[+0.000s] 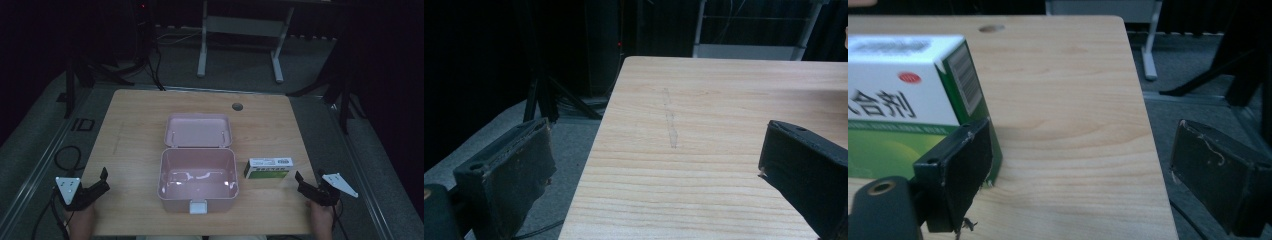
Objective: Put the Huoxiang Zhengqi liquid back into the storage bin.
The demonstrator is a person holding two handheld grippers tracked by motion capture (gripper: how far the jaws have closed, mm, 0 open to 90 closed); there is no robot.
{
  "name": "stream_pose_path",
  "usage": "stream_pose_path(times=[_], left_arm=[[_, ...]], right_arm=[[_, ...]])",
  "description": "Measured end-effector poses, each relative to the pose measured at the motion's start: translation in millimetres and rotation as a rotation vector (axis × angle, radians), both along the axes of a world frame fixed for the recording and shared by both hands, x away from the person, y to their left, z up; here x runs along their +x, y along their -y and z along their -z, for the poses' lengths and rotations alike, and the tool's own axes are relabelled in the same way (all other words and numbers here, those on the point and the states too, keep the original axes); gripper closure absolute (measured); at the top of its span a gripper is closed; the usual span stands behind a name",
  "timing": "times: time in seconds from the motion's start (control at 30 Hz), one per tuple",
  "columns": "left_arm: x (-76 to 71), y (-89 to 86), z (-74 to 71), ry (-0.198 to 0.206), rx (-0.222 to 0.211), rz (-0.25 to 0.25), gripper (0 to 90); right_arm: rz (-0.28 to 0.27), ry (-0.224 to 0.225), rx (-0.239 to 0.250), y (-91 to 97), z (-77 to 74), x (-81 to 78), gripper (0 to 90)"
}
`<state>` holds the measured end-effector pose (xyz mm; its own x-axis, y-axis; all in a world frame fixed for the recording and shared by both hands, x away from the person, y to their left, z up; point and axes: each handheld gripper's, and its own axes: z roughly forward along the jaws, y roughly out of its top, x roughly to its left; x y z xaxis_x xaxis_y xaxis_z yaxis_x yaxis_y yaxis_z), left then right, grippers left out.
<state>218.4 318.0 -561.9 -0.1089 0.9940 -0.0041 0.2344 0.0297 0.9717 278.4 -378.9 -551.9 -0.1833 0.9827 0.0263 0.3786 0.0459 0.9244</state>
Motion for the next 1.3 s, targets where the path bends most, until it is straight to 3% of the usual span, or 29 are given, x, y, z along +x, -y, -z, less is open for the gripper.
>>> stream_pose_path(times=[0.2,0.33,0.4,0.43,0.47,0.53,0.6,0.87,1.0,1.07,1.3], left_arm=[[0.2,-0.7,0.2,0.002,-0.003,-0.016,1.3],[0.1,-0.5,0.4,0.001,-0.001,-0.018,1.3],[1.2,0.4,0.6,-0.006,0.006,-0.016,1.3],[1.2,0.4,0.6,-0.006,0.006,-0.016,1.3],[1.2,0.4,0.6,-0.007,0.008,-0.016,1.3],[1.2,0.2,0.5,-0.007,0.005,-0.014,1.3],[1.2,0.3,0.5,-0.007,0.004,-0.013,1.3],[1.3,0.9,0.4,-0.01,0.005,-0.004,1.3],[1.3,0.6,0.4,-0.01,0.002,-0.001,1.3],[1.3,0.6,0.5,-0.009,0.001,0.002,1.3],[1.3,0.8,0.4,-0.01,0.003,0.009,1.3]], right_arm=[[-0.084,-0.019,0.052,1.7,0.6,1.2,10.1],[-0.091,-0.024,0.059,2.6,0.6,1.3,10.1],[-0.124,-0.045,0.06,2.8,0.6,2.0,10.0],[-0.145,-0.078,0.053,2.2,-0.7,2.7,10.0],[-0.145,-0.078,0.053,2.2,-0.7,2.7,10.0],[-0.207,-0.122,0.048,1.9,-2.3,4.0,10.0],[-0.313,-0.176,0.072,5.3,-3.2,8.1,10.0],[-0.521,-0.319,-0.031,3.1,-1.8,16.3,10.0],[-0.61,-0.355,-0.101,-1.3,-3.9,15.9,10.5],[-0.641,-0.382,-0.141,-3.1,-6.1,16.1,10.6],[-0.739,-0.545,-0.29,-11.8,-17.7,17.9,10.6]])
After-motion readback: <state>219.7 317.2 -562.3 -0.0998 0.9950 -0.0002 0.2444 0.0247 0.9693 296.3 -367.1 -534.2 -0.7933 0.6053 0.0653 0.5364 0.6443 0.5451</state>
